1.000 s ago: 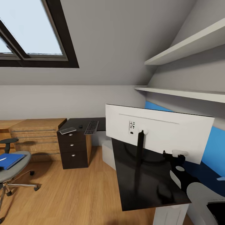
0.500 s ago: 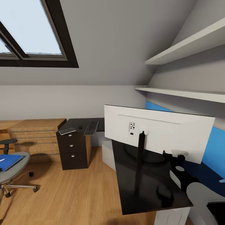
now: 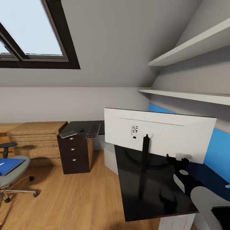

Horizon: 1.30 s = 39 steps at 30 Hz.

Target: In the bedroom, organize the workspace by keeping the computer under the desk, ensuring the monitor is on the desk, placing the keyboard on the desk next to the monitor, placing the mouse on the desk next to the keyboard, moving the folder from the swivel chair onto the desk next to the mouse, stacking the notebook on top of the folder with the pen on top of the notebook, and positioning the swivel chair next to the desk.

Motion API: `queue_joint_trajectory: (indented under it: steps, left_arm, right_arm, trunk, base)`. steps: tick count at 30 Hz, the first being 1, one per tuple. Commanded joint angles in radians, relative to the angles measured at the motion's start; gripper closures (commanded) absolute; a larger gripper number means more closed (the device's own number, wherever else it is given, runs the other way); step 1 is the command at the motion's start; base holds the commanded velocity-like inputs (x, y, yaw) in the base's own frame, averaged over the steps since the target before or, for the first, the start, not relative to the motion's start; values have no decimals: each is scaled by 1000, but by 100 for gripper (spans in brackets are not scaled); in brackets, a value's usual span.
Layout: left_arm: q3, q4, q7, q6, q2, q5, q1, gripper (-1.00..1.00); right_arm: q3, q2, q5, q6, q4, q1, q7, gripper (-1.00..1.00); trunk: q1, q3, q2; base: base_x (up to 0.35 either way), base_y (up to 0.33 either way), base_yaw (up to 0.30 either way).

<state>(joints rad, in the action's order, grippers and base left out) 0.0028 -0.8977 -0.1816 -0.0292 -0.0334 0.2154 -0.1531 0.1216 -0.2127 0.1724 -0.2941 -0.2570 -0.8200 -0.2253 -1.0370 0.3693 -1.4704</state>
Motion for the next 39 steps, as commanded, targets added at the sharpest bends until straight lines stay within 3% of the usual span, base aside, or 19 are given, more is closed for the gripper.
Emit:
queue_joint_trajectory:
  steps: [1, 15, 18, 28, 39]
  left_arm:
    - [0, -2, -3, -3, 0, 7, 0, -100]
    - [0, -2, -2, -5, 1, 9, 0, -100]
    - [2, -2, -2, -3, 1, 9, 0, -100]
    - [1, -2, -2, -3, 1, 9, 0, -100]
    - [1, -3, -2, -2, 1, 8, 0, -100]
  right_arm:
    - [9, -1, 10, -3, 1, -1, -4, -100]
    - [9, 1, 12, -2, 0, -1, -2, -100]
    - [10, 27, 12, -2, 0, 1, -2, -100]
    - [10, 76, 10, -2, 1, 1, -3, -100]
    - [10, 113, 10, -2, 1, 1, -7, -100]
  trunk:
    - [0, 1, -1]
    - [0, 1, -1]
    - [0, 1, -1]
    - [0, 0, -1]
    - [0, -5, -1]
  base:
    - [-286, 0, 0]
    - [-317, 60, 0]
    - [-289, 206, 0]
    - [-288, 208, 54]
    - [-191, 127, 234]
